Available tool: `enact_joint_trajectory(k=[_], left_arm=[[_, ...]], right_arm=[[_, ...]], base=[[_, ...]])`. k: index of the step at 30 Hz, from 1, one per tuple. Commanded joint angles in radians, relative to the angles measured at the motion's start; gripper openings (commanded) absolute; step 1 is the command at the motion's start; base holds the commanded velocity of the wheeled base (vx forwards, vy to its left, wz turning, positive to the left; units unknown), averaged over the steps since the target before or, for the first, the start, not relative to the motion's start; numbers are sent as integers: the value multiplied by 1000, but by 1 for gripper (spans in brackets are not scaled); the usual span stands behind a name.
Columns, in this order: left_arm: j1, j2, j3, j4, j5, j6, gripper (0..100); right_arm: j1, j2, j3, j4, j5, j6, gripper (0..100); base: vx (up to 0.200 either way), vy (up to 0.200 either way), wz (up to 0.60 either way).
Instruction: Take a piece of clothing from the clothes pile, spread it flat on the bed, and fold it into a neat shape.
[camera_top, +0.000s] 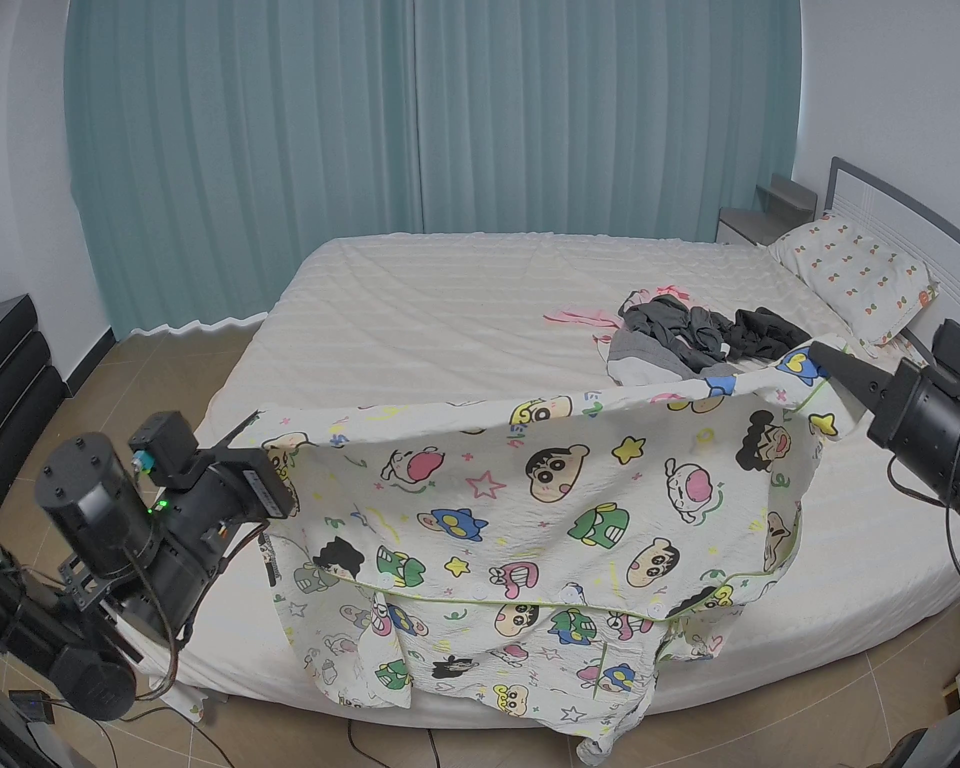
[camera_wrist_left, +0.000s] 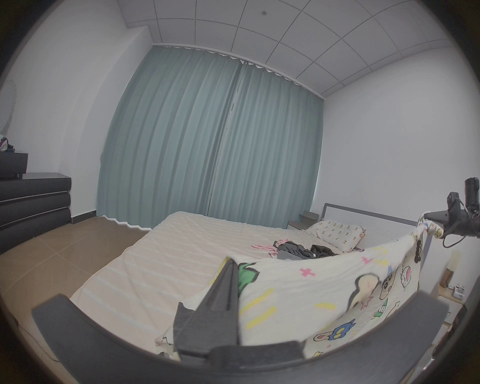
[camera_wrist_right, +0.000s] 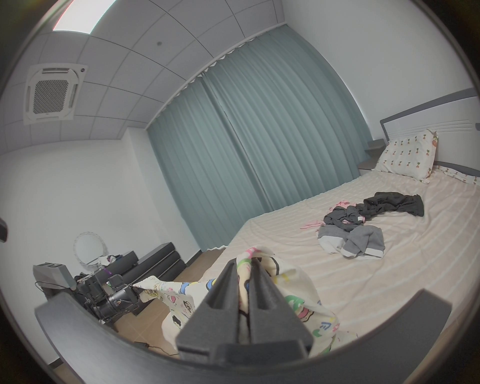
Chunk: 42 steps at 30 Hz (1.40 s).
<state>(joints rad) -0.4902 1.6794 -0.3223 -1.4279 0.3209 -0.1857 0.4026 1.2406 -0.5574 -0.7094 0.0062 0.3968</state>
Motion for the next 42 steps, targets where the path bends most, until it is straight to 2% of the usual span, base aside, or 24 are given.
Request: enact_joint_trajectory(k=[1, 9, 12, 21, 27, 28, 32, 42], left_arm=[[22, 157, -107, 1, -2, 5, 0], [90, 326, -254, 38, -13, 6, 0], [105, 415, -320, 41, -45, 6, 0], [130, 638, -494, 58, -46, 5, 0], [160, 711, -620, 161, -45, 5, 0], [173, 740, -689, 219, -42, 3, 0], [194, 800, -797, 284, -36, 2, 0], [209, 873, -922, 330, -36, 2, 0]], right_arm=[[-44, 132, -38, -36, 0, -3, 0], [-65, 316, -87, -140, 0, -4, 0], [-71, 408, -118, -182, -6, -1, 0], [-106, 637, -157, -300, -9, 5, 0], [-133, 770, -217, -360, -9, 8, 0], [-137, 829, -259, -383, -17, 8, 0], [-142, 947, -378, -392, -58, 7, 0], [-137, 1088, -636, -338, -78, -1, 0]], base=[[200, 0, 0], [200, 0, 0], [200, 0, 0], [0, 0, 0], [0, 0, 0], [0, 0, 0], [0, 0, 0], [0, 0, 0]])
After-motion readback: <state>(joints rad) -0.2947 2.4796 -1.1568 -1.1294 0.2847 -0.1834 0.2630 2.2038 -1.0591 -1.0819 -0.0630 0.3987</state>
